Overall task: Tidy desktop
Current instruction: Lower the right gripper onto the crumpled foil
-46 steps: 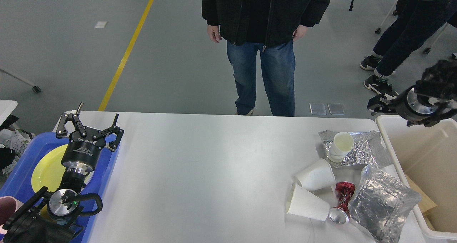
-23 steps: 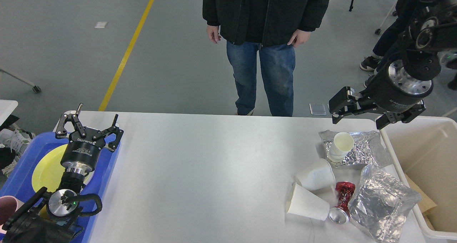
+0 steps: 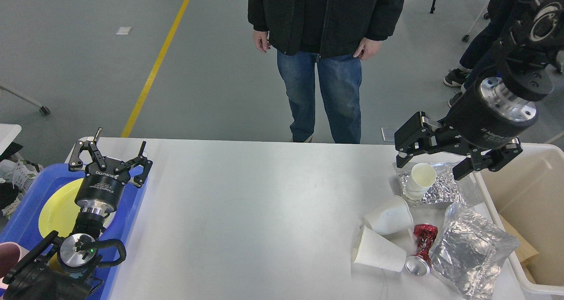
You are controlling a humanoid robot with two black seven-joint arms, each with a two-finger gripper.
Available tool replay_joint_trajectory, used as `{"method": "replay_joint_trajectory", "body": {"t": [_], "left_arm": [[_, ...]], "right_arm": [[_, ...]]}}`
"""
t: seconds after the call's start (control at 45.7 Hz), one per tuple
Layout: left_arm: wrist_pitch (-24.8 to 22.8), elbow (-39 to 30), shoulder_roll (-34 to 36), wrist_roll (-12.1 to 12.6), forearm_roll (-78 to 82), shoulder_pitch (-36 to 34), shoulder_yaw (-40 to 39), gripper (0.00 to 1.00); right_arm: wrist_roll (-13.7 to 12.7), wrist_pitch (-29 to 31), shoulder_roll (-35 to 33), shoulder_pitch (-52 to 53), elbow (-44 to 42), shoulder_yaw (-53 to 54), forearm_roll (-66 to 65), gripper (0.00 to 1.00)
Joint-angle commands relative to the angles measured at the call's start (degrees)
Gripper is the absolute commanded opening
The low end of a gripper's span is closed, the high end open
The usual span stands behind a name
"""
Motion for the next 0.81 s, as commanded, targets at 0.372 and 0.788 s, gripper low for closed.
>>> {"method": "replay_joint_trajectory", "body": {"t": [0.372, 0.788], "left_arm": [[-0.06, 0.0, -0.09, 0.01, 0.0, -0.09, 0.02, 0.96], [0.03, 0.0, -0.09, 0.01, 0.0, 0.0, 0.02, 0.96]], "right_arm": [[-0.26, -11.98, -9.66, -17.63, -0.8, -1.81, -3.24, 0.92], [0.09, -17.97, -20.65, -44.43, -16.52, 3.54, -14.06, 0.87]]}}
